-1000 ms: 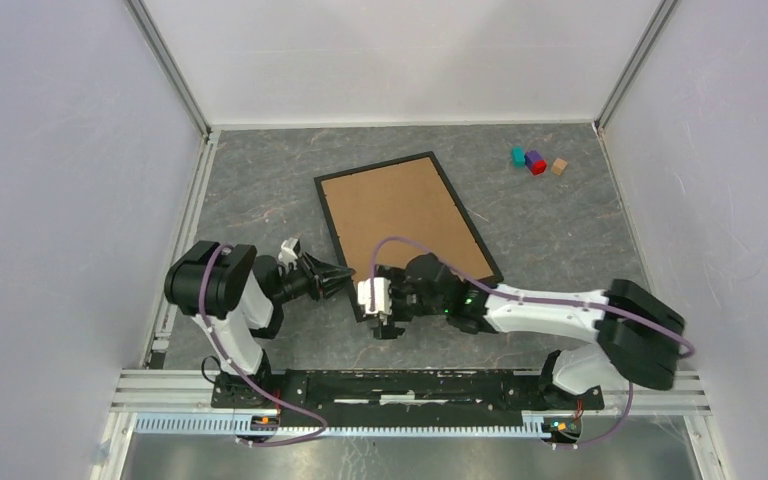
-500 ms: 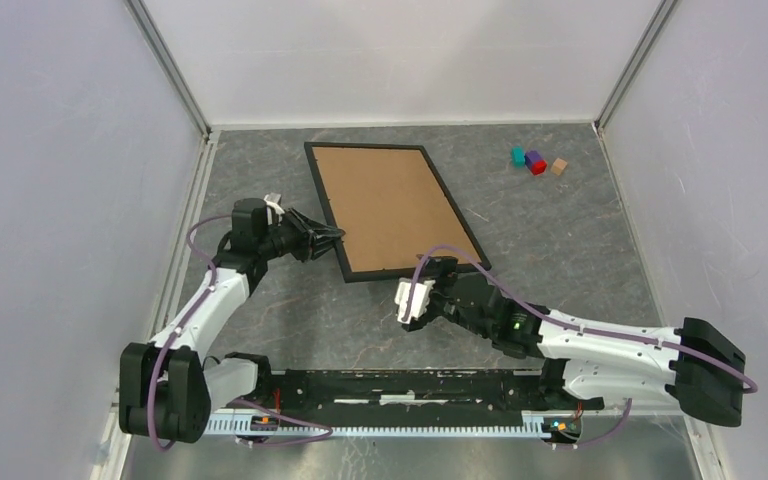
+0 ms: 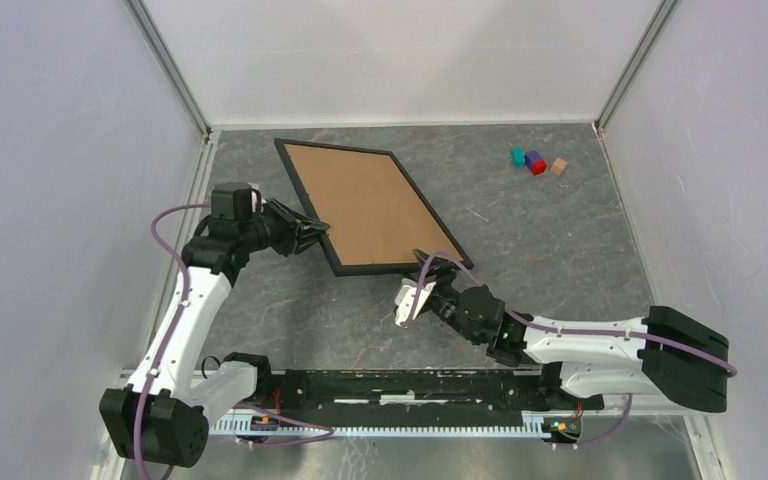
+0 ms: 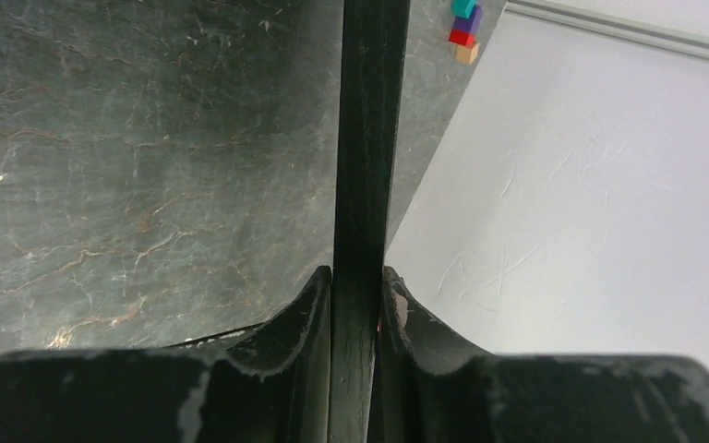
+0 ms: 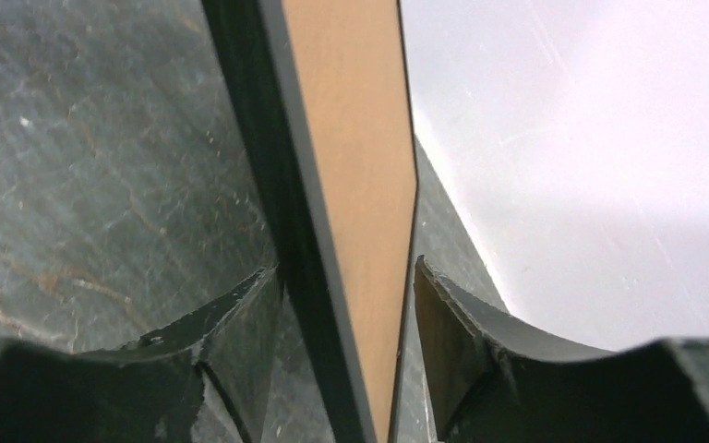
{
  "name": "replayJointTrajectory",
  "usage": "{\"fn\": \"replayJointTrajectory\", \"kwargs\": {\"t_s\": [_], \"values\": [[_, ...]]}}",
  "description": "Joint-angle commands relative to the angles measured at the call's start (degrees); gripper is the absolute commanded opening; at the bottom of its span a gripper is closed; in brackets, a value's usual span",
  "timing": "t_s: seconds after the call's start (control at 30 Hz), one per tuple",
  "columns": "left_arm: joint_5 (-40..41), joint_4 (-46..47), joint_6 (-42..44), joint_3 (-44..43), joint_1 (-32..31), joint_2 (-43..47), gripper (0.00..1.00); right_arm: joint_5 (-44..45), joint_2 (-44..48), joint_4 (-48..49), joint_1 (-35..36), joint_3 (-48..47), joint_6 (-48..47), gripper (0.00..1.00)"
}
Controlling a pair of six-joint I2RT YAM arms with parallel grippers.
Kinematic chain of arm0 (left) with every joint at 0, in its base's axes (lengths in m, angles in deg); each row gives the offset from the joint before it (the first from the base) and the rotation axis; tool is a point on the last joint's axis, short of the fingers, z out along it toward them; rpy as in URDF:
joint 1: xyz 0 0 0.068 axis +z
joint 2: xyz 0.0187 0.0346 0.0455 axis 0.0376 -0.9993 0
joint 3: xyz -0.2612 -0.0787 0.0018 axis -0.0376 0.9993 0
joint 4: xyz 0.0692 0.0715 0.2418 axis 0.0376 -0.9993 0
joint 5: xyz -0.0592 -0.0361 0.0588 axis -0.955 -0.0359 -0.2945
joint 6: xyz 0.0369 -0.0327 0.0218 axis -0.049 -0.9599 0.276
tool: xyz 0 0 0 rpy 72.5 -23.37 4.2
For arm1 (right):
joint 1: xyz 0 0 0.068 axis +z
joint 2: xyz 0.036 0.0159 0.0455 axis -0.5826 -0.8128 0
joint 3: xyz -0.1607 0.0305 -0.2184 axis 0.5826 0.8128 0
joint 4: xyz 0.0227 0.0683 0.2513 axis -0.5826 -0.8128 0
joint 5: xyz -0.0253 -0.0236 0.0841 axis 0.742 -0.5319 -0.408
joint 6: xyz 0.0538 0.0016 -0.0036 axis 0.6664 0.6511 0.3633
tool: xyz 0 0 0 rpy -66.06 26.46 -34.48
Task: Put the photo into the frame
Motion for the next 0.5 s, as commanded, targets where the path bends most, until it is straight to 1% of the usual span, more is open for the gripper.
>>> {"fn": "replayJointTrajectory", "kwargs": {"t_s": [0.0, 0.07, 0.17, 0.23, 0.3, 0.33, 0.37, 0.43, 0.47], "values": [[3.2, -6.6, 1.1, -7.0, 0.3, 2.6, 0.02, -0.8, -1.9, 8.7, 0.5, -4.0, -3.3, 0.56], [4.9, -9.0, 2.3, -9.7, 0.3, 2.3, 0.02, -1.0, -3.4, 10.4, 0.4, -4.7, -3.3, 0.51], [5.4, -10.0, 2.1, -11.2, 0.3, 2.2, 0.02, -2.8, -6.4, 13.2, 0.5, -6.6, -2.1, 0.49], [5.1, -10.0, 1.6, -11.8, 0.3, 2.1, 0.02, -3.7, -8.4, 15.2, 0.5, -7.7, -1.1, 0.45], [5.7, -11.0, 1.8, -13.1, 0.4, 2.1, 0.02, -4.4, -10.5, 15.9, 0.4, -9.2, -0.9, 0.4], [6.3, -11.7, 1.9, -13.9, 0.4, 2.2, 0.02, -4.4, -11.6, 16.5, 0.4, -9.9, -0.7, 0.33], [6.7, -11.9, 2.1, -14.4, 0.4, 2.3, 0.02, -4.3, -12.3, 17.2, 0.4, -10.5, -0.3, 0.24], [7.4, -12.0, 2.9, -16.0, 0.3, 2.5, 0.04, -5.5, -13.4, 19.2, -0.1, -10.8, 1.9, 0.1], [7.8, -12.1, 3.7, -16.9, 0.4, 2.5, 0.12, -7.1, -13.7, 19.7, -0.5, -11.0, 3.8, 0.01]]}}
